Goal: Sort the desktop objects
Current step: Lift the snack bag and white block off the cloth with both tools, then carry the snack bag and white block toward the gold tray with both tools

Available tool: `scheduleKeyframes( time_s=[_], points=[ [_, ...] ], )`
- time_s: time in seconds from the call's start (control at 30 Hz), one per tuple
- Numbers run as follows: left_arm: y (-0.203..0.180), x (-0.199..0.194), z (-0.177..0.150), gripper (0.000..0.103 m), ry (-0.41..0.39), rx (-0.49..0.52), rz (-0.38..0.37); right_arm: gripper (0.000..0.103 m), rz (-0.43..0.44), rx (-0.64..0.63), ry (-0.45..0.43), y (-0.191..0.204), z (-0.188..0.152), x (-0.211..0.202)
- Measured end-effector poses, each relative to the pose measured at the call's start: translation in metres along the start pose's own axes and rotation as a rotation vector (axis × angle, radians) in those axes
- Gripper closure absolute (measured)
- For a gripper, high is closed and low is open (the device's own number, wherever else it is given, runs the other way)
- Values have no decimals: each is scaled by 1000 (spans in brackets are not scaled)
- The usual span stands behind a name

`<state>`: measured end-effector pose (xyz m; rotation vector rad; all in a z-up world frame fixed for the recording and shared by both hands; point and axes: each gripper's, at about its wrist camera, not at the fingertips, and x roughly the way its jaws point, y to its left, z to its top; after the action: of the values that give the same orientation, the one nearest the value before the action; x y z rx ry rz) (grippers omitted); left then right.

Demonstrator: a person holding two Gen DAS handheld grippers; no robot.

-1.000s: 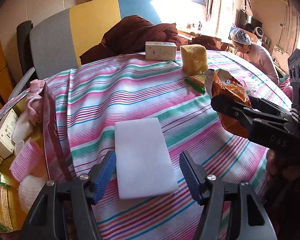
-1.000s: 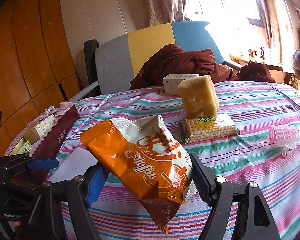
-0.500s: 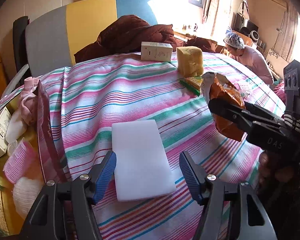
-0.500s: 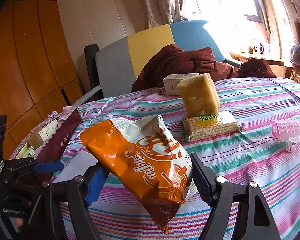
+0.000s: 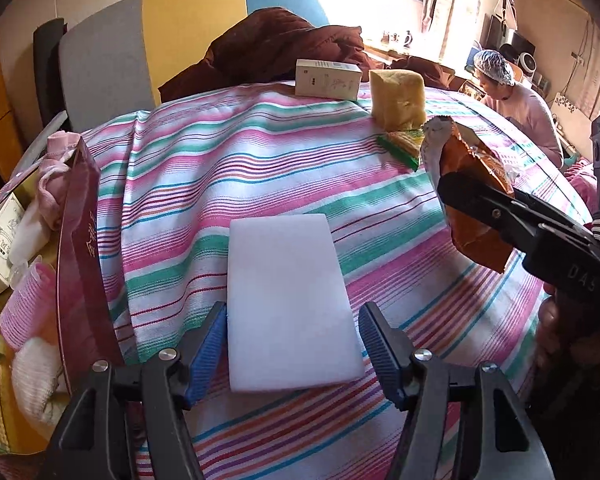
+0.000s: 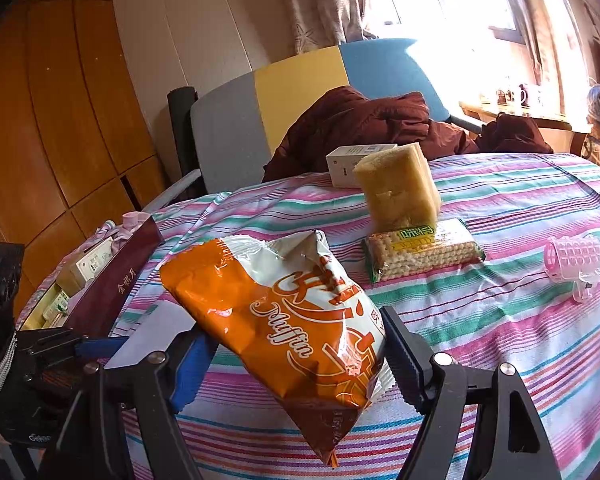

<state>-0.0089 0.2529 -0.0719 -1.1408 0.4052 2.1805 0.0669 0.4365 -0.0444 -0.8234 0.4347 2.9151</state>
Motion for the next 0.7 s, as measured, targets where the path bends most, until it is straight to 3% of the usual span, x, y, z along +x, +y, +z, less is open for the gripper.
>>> scheduleKeyframes(
  time_s=[0.1,0.27,0.47,0.6,0.7],
  points=[
    [-4,1,-2,41,-7,28,29,25,-9,-12,3,2,0,-1],
    [1,-5,-6,43,-29,15,-6,25,-20,-41,21,10,-2,-2],
    [4,-35,-10,43,-119,15,-50,25,-5,-65,30,27,0,-7],
    [22,-66,-14,42,-188,-31,-65,25,15,-96,36,46,6,-6],
    [52,-87,-22,42,-233,-92,-35,25,53,-135,40,69,13,-4]
  ],
)
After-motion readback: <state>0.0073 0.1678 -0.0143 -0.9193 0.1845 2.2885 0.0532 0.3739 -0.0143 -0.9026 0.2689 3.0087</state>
